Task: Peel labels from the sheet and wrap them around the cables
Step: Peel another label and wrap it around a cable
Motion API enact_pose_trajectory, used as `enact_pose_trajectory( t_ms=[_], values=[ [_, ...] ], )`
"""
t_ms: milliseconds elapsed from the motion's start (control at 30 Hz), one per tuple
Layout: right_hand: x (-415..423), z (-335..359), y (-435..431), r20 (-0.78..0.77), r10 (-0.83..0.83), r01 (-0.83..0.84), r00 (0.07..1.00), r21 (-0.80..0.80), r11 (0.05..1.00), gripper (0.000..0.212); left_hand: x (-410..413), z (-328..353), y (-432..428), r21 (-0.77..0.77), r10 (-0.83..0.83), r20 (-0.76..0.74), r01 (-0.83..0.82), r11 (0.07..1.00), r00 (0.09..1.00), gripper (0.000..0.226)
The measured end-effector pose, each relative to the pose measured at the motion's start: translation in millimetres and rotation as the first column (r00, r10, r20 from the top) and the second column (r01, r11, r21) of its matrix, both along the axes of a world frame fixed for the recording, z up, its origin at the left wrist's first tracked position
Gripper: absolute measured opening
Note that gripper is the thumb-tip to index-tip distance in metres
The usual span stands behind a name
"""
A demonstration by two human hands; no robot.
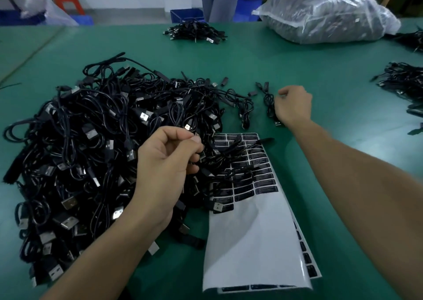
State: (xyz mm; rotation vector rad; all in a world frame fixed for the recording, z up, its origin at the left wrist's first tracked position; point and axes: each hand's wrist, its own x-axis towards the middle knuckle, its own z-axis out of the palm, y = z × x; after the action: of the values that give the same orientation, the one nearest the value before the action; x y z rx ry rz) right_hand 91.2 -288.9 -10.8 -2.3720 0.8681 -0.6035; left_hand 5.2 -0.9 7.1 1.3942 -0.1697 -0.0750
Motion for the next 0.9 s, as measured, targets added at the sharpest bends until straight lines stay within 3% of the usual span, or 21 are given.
enact_pose_trajectory(
  t_ms=[133, 233, 300, 367, 433, 500, 600, 733, 900],
  values=[
    [-24, -6, 13, -0.102, 0.066, -0.092, 0.993, -0.27, 0.958, 0.032, 0, -1, 0, 0.015, -0.003, 0.013, 0.002, 1.0, 1.0, 0.014],
    [-41, 0, 27, -0.126, 0.131, -0.166, 0.983, -0.32, 0.933, 0.032, 0, -2, 0, 0.035, -0.003, 0.033, 0.002, 0.999, 0.999, 0.015],
    [-55, 13, 42, -0.049, 0.268, -0.271, 0.962, -0.269, 0.924, 0.026, 0, -4, 0, 0.093, -0.001, 0.083, -0.006, 0.996, 0.997, 0.016],
    [-72, 29, 62, -0.01, 0.458, -0.456, 0.889, -0.112, 0.883, 0.013, -2, -7, 0, 0.184, -0.031, 0.15, 0.003, 0.983, 0.988, 0.014],
    [-89, 41, 86, -0.123, 0.645, -0.649, 0.754, 0.01, 0.761, 0.008, -3, -8, -1, 0.276, -0.081, 0.192, 0.026, 0.961, 0.978, 0.015],
    [-96, 39, 107, -0.192, 0.72, -0.726, 0.667, 0.054, 0.686, 0.013, -5, -10, -2, 0.334, -0.107, 0.221, 0.028, 0.942, 0.969, 0.019],
    [-94, 26, 134, -0.112, 0.697, -0.695, 0.708, 0.067, 0.716, 0.026, -4, -13, -2, 0.326, -0.061, 0.231, -0.018, 0.945, 0.971, 0.027],
    [-82, 12, 152, -0.041, 0.593, -0.581, 0.804, 0.152, 0.799, 0.028, 1, -14, 0, 0.246, 0.012, 0.184, -0.058, 0.968, 0.983, 0.024],
    [-76, 15, 150, 0.086, 0.506, -0.509, 0.858, 0.265, 0.819, 0.023, 3, -13, 1, 0.211, 0.033, 0.15, -0.065, 0.975, 0.988, 0.026]
  ],
)
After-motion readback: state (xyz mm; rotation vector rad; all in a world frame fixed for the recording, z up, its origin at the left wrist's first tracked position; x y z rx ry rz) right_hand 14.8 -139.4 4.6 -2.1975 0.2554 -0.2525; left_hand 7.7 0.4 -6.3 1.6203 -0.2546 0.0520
